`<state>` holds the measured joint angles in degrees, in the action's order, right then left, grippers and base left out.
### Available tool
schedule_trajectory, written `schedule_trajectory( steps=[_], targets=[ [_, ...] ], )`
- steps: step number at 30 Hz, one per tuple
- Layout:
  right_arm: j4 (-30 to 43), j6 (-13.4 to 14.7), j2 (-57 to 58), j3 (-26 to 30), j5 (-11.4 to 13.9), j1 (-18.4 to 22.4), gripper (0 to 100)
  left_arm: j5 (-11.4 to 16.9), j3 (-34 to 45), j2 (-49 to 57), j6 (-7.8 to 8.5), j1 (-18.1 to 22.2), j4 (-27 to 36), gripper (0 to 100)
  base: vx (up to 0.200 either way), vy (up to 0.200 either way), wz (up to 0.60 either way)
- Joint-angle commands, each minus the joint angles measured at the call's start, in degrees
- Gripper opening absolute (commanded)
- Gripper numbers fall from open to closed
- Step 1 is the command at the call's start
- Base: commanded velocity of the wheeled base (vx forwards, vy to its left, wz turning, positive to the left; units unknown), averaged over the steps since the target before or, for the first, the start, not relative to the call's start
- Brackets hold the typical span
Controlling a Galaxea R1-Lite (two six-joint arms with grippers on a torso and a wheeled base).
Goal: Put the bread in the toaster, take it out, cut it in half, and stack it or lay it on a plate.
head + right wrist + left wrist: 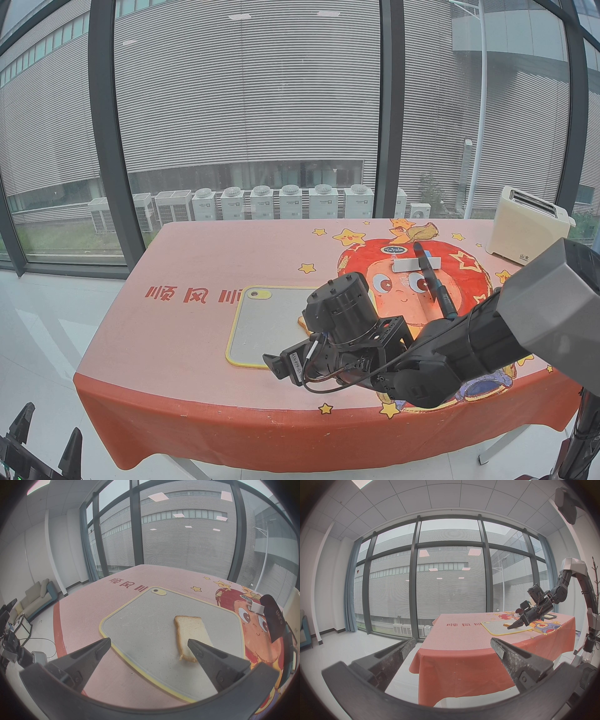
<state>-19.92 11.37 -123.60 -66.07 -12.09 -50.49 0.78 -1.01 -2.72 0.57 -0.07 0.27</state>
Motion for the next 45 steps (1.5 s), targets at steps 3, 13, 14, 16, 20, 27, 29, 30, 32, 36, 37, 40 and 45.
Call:
schedule_trajectory(
  steps=[3, 13, 14, 16, 20, 27, 29, 30, 32, 36, 37, 40, 45],
  targets=[
    [-0.03, -0.04, -0.24, -0.11, -0.04, 0.66, 100, -0.08, 1.01, -0.09, -0.05, -0.01, 0.00, 100, 0.000, 0.000, 0.00],
    [-0.03, 0.05, -1.73, -0.28, -0.04, 0.84, 100, 0.01, 1.01, -0.09, -0.05, -0.01, 0.00, 100, 0.000, 0.000, 0.00],
    [-0.03, 0.05, -2.00, -0.28, -0.04, 0.75, 100, 0.01, 1.01, -0.09, 0.04, -0.01, 0.00, 100, 0.000, 0.000, 0.00],
    [0.06, 0.05, -2.17, -0.28, -0.04, 0.57, 100, 0.01, 1.01, -0.09, -0.05, -0.01, 0.00, 100, 0.000, 0.000, 0.00],
    [0.06, 0.05, -2.26, -0.11, -0.04, 0.31, 100, 0.01, 1.01, -0.09, -0.05, -0.01, 0.00, 100, 0.000, 0.000, 0.00],
    [0.06, 0.14, -2.26, 0.07, -0.04, 0.31, 100, -0.08, 1.01, -0.09, -0.05, -0.01, 0.00, 100, 0.000, 0.000, 0.00],
    [0.06, 0.14, -2.26, 0.16, -0.04, 0.40, 100, -0.08, 1.01, -0.09, -0.05, -0.01, 0.00, 100, 0.000, 0.000, 0.00],
    [0.06, 0.14, -2.26, 0.16, -0.04, 0.40, 100, -0.08, 1.01, -0.09, 0.04, -0.01, 0.00, 100, 0.000, 0.000, 0.00],
    [0.06, 0.14, -2.26, 0.24, -0.12, 0.31, 100, 0.01, 1.01, -0.09, -0.05, -0.01, 0.00, 100, 0.000, 0.000, 0.00],
    [-0.03, 0.14, -2.26, 0.24, -0.12, 0.31, 100, -0.08, 1.01, -0.09, 0.04, -0.01, 0.00, 100, 0.000, 0.000, 0.00],
    [-0.03, 0.23, -2.26, 0.24, -0.21, 0.31, 100, -0.08, 1.01, -0.09, -0.05, -0.01, 0.00, 100, 0.000, 0.000, 0.00],
    [-0.03, 0.23, -2.26, 0.33, -0.39, 0.31, 100, 0.01, 1.01, -0.09, -0.05, -0.01, 0.00, 100, 0.000, 0.000, 0.00],
    [0.06, 0.23, -2.26, 0.33, -0.65, 0.22, 0, 0.01, 1.01, -0.09, 0.04, -0.01, 0.00, 100, 0.000, 0.000, 0.00]
  ],
)
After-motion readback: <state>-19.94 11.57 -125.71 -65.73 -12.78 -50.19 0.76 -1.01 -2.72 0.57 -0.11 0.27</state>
